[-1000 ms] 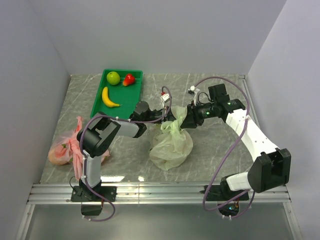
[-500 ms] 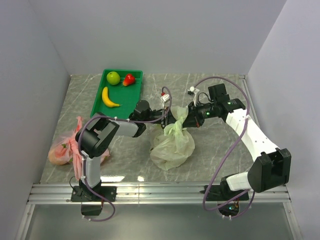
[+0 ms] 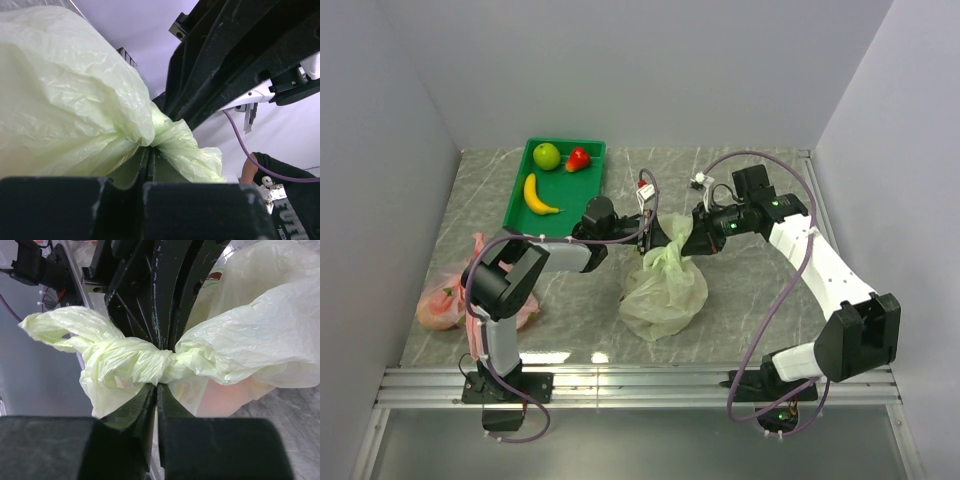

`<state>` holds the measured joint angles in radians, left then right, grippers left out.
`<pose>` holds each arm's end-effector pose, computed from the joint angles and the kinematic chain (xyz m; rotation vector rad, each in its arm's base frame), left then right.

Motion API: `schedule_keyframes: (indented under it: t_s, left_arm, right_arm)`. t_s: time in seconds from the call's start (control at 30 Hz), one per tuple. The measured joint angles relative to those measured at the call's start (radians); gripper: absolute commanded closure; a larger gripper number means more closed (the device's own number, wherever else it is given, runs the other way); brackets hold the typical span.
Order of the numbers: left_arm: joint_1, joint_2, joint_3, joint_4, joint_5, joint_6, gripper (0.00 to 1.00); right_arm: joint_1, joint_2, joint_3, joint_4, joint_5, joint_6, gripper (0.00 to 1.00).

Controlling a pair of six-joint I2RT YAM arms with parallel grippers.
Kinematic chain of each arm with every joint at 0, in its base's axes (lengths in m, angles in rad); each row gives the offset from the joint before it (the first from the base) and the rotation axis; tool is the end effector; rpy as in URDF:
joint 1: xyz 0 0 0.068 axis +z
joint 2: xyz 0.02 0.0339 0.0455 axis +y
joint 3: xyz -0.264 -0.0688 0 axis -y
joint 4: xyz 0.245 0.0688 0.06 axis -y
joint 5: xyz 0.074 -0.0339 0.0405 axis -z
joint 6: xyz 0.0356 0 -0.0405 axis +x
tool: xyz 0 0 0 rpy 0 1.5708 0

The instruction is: Place the fake fruits into the plastic bag and tie a complex knot

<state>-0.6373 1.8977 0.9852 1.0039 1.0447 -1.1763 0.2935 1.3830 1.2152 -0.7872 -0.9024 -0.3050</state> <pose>0.2980 -0.2590 0.2148 0.5803 1.9215 -2.0674 0.2578 0.1071 0.3127 -1.0190 2.0980 1.1127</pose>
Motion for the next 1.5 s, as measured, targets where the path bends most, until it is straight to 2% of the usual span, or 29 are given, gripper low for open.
schedule_keyframes:
  t_s: [0.1, 0.17, 0.37, 0.47, 0.53, 0.6, 0.83, 0.87, 0.97, 1.0, 1.1, 1.13, 1.2, 1.23, 1.3, 1.5]
  left_arm:
    - [0.000, 0.007, 0.000, 0.031, 0.003, -0.021, 0.99]
    - [0.000, 0.016, 0.000, 0.051, 0.002, -0.038, 1.00]
    - [0.001, 0.031, 0.000, 0.077, 0.005, -0.066, 0.99]
    - [0.001, 0.031, 0.000, 0.079, 0.007, -0.075, 0.99]
    - [0.001, 0.031, 0.000, 0.085, 0.012, -0.077, 0.99]
    - [0.001, 0.031, -0.001, 0.087, 0.013, -0.078, 0.99]
    - [0.001, 0.031, -0.011, 0.092, 0.008, -0.091, 0.99]
    - [0.001, 0.031, -0.011, 0.092, 0.006, -0.092, 1.00]
    - [0.001, 0.031, -0.012, 0.093, 0.007, -0.095, 0.99]
    - [0.001, 0.031, -0.013, 0.092, 0.009, -0.094, 0.98]
    - [0.006, 0.029, -0.015, 0.071, 0.012, -0.077, 0.81]
    - [0.014, 0.021, -0.015, 0.040, 0.009, -0.054, 0.73]
    - [0.032, -0.016, -0.022, -0.048, 0.005, 0.016, 0.67]
    - [0.051, -0.049, -0.027, -0.115, 0.004, 0.071, 0.59]
    - [0.097, -0.143, -0.033, -0.275, 0.005, 0.198, 0.52]
    - [0.236, -0.449, 0.031, -0.877, 0.002, 0.742, 0.34]
  right_arm:
    - [0.006, 0.009, 0.015, -0.011, -0.005, 0.001, 0.66]
    - [0.012, 0.016, 0.026, -0.019, -0.008, 0.000, 0.63]
    - [0.016, 0.024, 0.029, -0.034, -0.013, -0.009, 0.62]
    - [0.016, 0.032, 0.037, -0.045, -0.013, -0.029, 0.71]
    - [0.016, 0.035, 0.040, -0.053, -0.010, -0.042, 0.71]
    - [0.016, 0.035, 0.042, -0.061, -0.008, -0.060, 0.64]
    - [0.023, 0.038, 0.044, -0.074, -0.011, -0.085, 0.62]
    - [0.023, 0.043, 0.049, -0.079, -0.011, -0.087, 0.66]
    - [0.023, 0.058, 0.063, -0.088, 0.002, -0.108, 1.00]
    - [0.023, 0.063, 0.064, -0.090, 0.007, -0.111, 1.00]
    - [0.023, 0.066, 0.065, -0.092, 0.016, -0.120, 1.00]
    - [0.023, 0.065, 0.065, -0.091, 0.019, -0.122, 1.00]
    - [0.023, 0.064, 0.065, -0.091, 0.021, -0.127, 1.00]
    - [0.023, 0.064, 0.065, -0.091, 0.028, -0.132, 1.00]
    - [0.023, 0.064, 0.065, -0.092, 0.045, -0.136, 1.00]
    - [0.023, 0.065, 0.071, -0.094, 0.076, -0.138, 1.00]
